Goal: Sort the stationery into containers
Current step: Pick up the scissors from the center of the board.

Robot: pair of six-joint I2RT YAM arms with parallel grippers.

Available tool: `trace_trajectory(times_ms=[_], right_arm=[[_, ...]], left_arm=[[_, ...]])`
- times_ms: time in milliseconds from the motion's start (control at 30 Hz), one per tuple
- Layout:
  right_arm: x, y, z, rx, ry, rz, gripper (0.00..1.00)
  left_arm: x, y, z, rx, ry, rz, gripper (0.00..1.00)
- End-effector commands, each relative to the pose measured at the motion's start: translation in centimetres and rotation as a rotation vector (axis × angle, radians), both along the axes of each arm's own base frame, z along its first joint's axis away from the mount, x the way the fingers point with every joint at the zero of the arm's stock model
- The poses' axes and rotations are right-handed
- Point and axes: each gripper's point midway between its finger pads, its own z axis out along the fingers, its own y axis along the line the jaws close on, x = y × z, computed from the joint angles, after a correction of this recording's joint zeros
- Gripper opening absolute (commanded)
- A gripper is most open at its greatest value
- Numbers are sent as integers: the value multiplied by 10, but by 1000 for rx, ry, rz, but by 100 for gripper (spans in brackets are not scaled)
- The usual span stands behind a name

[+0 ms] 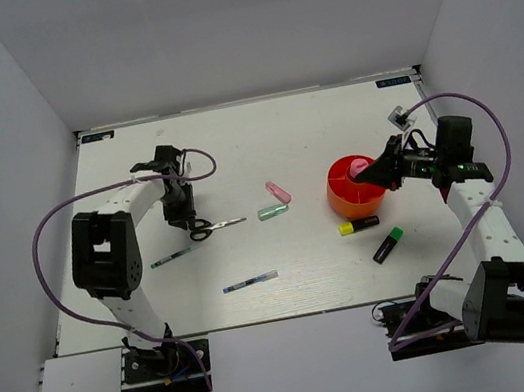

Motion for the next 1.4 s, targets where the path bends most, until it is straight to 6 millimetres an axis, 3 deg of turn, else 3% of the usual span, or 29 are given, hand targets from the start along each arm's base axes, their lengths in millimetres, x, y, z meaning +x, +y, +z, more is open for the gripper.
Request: trace_trajectory(times_ms=[0, 500, 767, 1133, 1367], right_arm=[[-4, 1, 6, 15, -24, 27, 0], [-6, -1, 5, 32, -22, 40, 0], [-6, -2, 4, 34, -19, 39, 0], [-7, -2, 4, 48, -8, 46, 0], [-7, -2, 5, 49, -11, 47, 0]], left_arm=[[15, 3, 0, 5, -35, 23, 35], [35, 0, -13, -23, -37, 49, 37], [30, -1, -23, -56, 1, 65, 37], [22, 11, -5, -127, -23, 108, 47], [20, 20, 2, -98, -37, 193, 47]])
